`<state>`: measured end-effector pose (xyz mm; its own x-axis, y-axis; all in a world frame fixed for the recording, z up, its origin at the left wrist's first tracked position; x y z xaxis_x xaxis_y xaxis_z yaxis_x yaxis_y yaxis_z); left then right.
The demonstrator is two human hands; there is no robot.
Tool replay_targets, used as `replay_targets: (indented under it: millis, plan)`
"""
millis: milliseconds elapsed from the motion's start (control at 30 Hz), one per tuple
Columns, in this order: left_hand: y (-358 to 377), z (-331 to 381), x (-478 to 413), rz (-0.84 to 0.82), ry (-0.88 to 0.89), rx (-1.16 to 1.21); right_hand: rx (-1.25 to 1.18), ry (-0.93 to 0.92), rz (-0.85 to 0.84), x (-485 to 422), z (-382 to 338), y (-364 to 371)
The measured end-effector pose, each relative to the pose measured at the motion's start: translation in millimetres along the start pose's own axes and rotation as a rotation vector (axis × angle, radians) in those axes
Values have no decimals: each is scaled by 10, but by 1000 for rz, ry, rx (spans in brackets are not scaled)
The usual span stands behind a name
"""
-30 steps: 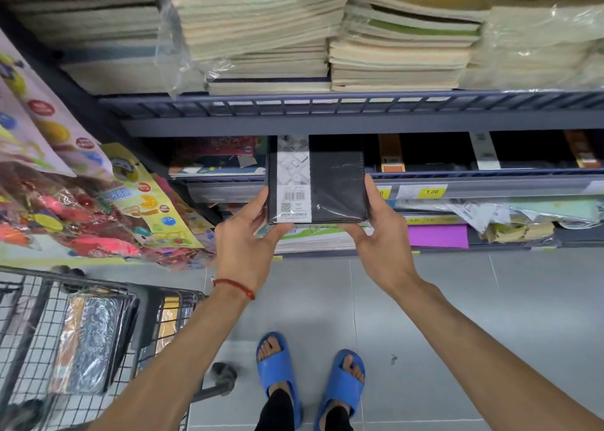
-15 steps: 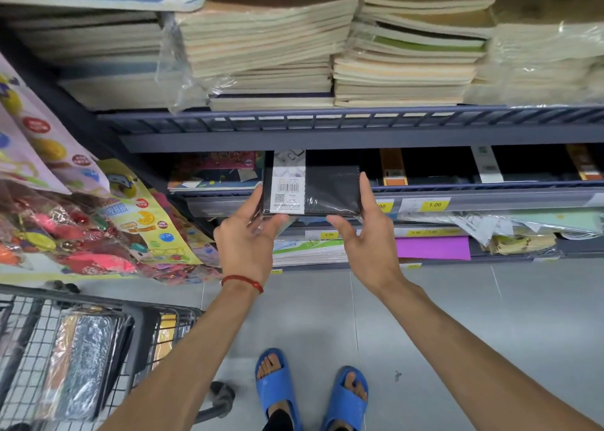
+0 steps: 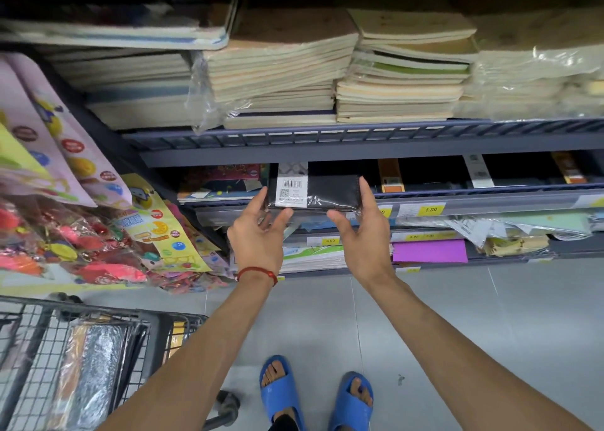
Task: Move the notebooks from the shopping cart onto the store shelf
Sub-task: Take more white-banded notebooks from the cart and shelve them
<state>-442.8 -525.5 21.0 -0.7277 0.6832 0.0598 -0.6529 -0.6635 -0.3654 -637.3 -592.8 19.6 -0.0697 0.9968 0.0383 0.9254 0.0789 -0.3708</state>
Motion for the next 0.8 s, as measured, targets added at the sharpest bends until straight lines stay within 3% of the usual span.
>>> replay_targets:
  millis: [200, 367, 533, 800]
  plan:
    - [-220, 33, 116, -6, 63, -165, 133, 52, 177, 517, -35, -266]
    - [-405, 257, 537, -191, 235, -501, 446, -34, 108, 1107, -367, -363]
    - [-715, 566, 966, -291, 464, -939, 758, -286, 83, 1469, -853, -520]
    - [-1479, 841, 1875, -238, 533, -1132, 870, -488, -10, 2213, -1321, -794]
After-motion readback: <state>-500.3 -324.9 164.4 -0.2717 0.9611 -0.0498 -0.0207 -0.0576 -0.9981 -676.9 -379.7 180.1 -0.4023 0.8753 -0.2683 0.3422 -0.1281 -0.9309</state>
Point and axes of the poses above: each hand's wrist, its own x-axis away from the middle knuckle, its own y-axis out of the palm, z = x × y, the point moved 8 cm from there along -x, towards the middle knuckle, and after that the axes turned 5 degrees about z, right-handed, at the moved point
